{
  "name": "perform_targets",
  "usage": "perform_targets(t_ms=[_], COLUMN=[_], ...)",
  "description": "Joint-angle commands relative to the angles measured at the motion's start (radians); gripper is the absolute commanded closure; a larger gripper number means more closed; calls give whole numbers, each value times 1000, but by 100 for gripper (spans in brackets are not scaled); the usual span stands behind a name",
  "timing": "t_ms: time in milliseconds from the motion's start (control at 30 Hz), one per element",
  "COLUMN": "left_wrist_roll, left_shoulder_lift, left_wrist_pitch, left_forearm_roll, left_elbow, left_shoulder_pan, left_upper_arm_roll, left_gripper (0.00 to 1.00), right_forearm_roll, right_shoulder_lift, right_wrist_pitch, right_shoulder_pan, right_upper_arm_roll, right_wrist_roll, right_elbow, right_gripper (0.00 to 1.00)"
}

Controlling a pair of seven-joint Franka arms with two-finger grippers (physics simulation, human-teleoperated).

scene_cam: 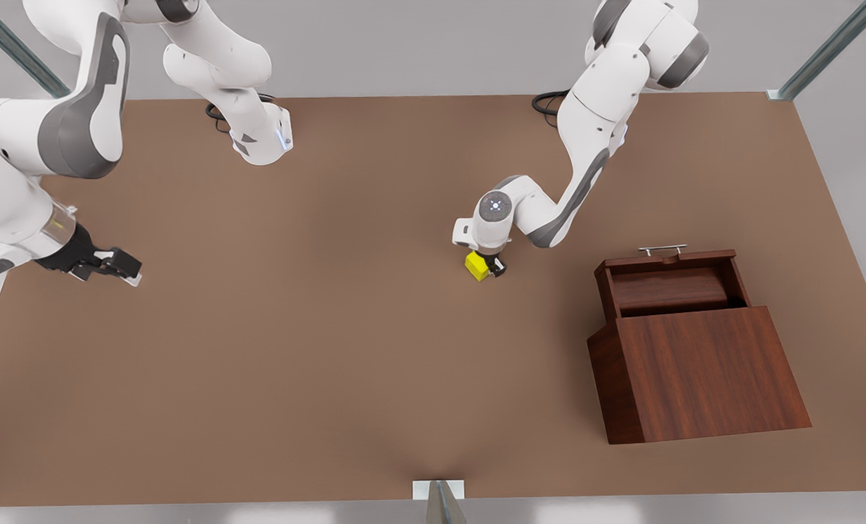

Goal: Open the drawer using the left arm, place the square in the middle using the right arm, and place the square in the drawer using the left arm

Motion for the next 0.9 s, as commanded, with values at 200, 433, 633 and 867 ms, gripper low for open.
perform_targets(t_ms=[200,433,633,867], left_wrist_roll=[-3,3,54,291], left_shoulder_lift=[-12,-91,-163,-285], left_wrist_pitch=[-13,-166,-248,-481], left_forearm_roll=[2,-9,-18,-139], left_elbow=[11,107,146,239], left_shoulder_pan=[1,7,14,16], left_upper_arm_roll=[0,2,38,135], left_gripper=[27,27,27,26], right_forearm_roll=[-1,-1,-1,1], right_shoulder_lift=[1,2,4,12], right_wrist_pitch=[6,6,23,34], right_shoulder_pan=[0,1,3,4], right_upper_arm_roll=[2,2,2,2], right_wrist_roll=[0,0,2,8], right_elbow=[0,0,-1,-1], right_gripper=[0,0,0,0])
